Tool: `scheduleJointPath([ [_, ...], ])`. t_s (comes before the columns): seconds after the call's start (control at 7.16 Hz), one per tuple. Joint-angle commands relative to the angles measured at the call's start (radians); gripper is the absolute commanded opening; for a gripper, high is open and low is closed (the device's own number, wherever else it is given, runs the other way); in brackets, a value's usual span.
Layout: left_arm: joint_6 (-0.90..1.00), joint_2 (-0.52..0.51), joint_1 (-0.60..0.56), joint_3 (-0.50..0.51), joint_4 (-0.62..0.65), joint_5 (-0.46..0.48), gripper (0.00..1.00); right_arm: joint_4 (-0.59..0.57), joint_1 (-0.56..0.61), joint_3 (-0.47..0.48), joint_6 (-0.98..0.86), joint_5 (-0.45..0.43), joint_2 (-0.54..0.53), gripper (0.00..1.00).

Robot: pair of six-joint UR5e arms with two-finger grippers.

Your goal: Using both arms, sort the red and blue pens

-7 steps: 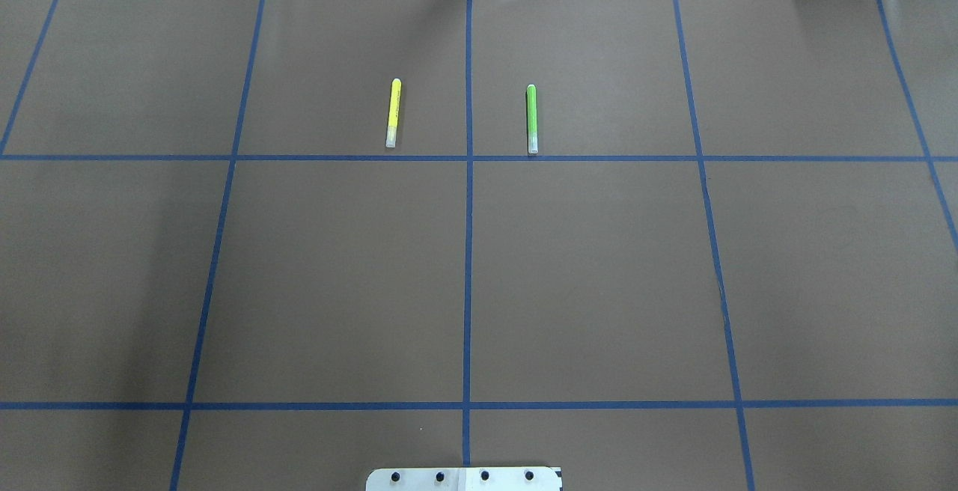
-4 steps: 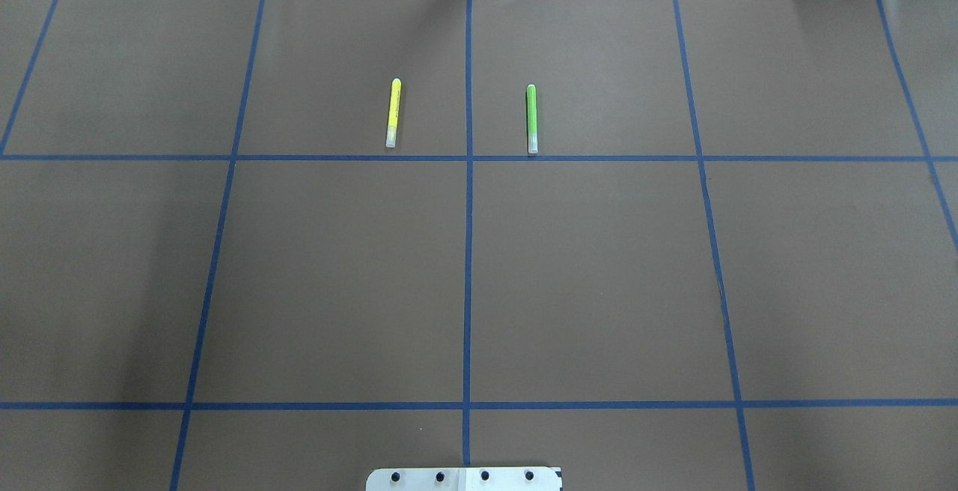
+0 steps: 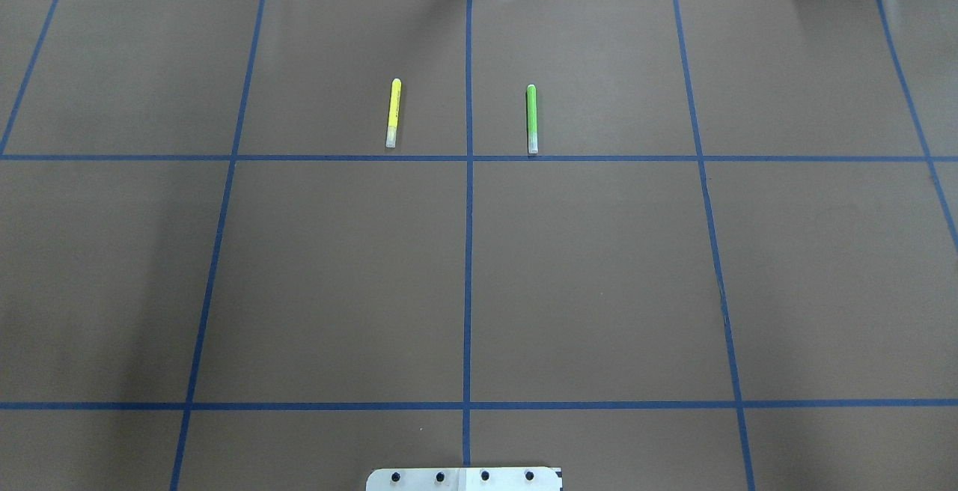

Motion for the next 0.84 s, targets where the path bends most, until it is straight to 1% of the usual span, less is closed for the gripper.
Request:
scheduleJointPath([
  [0.0,0.001,0.0,0.0,0.0,-0.002,0.0,1.0,-0.005,0.046,0.06,-0.071,-0.186,0.017,0.0],
  [0.14,0.001,0.0,0.0,0.0,-0.004,0.0,1.0,-0.006,0.063,0.063,-0.119,-0.242,0.034,0.0],
  [0.28,0.001,0.0,0.003,0.0,-0.004,0.0,1.0,-0.058,0.128,0.063,-0.21,-0.324,0.089,0.0],
  [0.42,0.001,0.0,0.006,0.0,-0.013,0.0,1.0,-0.214,0.222,0.069,-0.359,-0.395,0.191,0.0],
  [0.56,0.001,0.0,0.015,0.0,-0.023,0.0,1.0,-0.49,0.373,0.072,-0.477,-0.469,0.363,0.0],
  [0.7,0.001,0.0,0.02,0.0,-0.025,0.0,1.0,-0.68,0.488,0.071,-0.522,-0.522,0.448,0.0],
])
